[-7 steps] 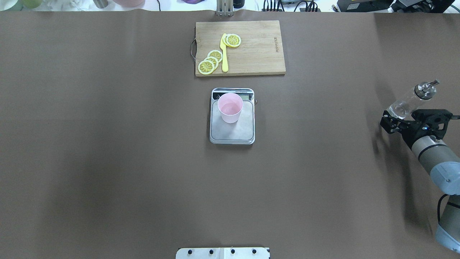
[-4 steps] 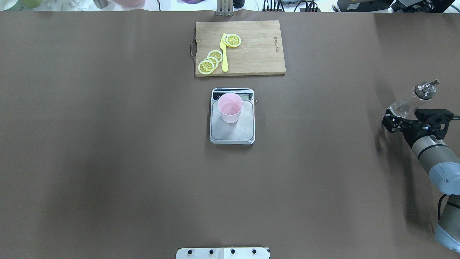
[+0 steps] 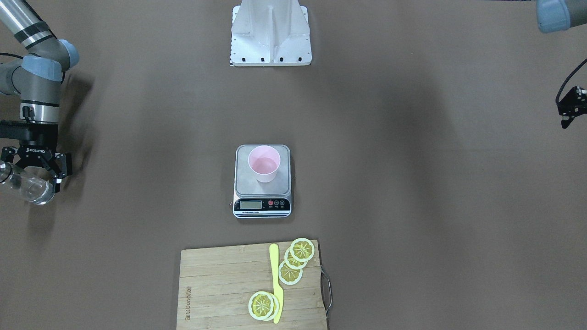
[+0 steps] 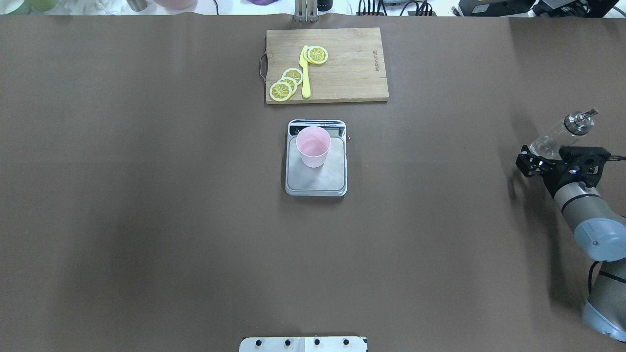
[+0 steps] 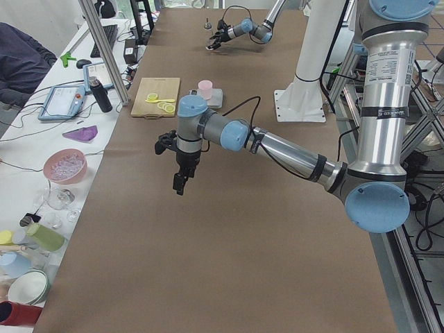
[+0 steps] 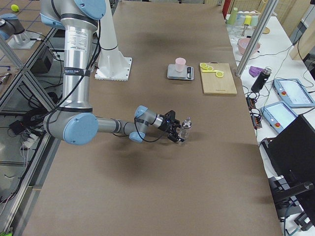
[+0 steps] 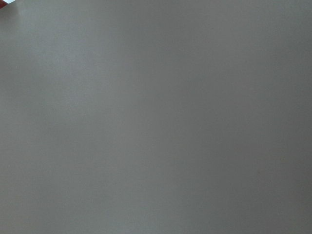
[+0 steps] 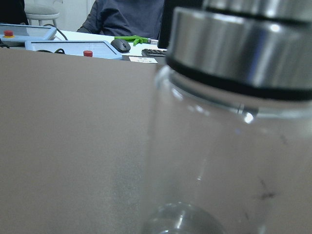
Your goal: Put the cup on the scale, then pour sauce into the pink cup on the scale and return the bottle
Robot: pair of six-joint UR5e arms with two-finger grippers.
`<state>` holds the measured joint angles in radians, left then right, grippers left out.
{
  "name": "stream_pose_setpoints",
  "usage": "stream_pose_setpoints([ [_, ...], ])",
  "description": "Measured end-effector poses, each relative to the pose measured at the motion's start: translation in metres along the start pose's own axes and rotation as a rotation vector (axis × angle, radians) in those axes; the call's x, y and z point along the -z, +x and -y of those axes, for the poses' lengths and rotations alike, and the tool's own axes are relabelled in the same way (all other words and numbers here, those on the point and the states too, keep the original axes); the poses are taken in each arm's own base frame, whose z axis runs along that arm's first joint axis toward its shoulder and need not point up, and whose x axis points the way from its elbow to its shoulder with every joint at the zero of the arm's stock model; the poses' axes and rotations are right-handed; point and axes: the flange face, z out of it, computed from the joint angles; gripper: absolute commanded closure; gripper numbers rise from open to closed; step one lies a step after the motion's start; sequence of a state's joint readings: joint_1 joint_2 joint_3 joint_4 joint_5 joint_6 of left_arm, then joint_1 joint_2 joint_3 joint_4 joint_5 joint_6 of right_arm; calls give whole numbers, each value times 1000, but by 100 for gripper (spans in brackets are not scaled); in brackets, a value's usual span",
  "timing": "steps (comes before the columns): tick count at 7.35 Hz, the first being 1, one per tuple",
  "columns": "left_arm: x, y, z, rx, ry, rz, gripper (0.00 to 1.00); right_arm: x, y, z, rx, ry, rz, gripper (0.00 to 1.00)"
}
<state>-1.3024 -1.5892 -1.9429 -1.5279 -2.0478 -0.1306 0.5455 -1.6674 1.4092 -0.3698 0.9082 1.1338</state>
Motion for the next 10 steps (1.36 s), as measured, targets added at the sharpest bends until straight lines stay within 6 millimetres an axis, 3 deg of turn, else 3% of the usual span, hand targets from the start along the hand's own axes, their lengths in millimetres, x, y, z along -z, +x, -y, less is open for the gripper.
stream_pose_setpoints([
  [2,0,0,0,0,0,0,2,-1,4,-2,3,2,-8,15],
  [6,2,0,0,-1,4,0,2,-2,7,-2,0,14,-10,87],
  [7,3,1,0,-2,6,0,2,-2,7,-2,-1,14,-9,98],
  [10,4,1,0,-2,8,0,2,-1,7,-1,-5,18,-3,100],
])
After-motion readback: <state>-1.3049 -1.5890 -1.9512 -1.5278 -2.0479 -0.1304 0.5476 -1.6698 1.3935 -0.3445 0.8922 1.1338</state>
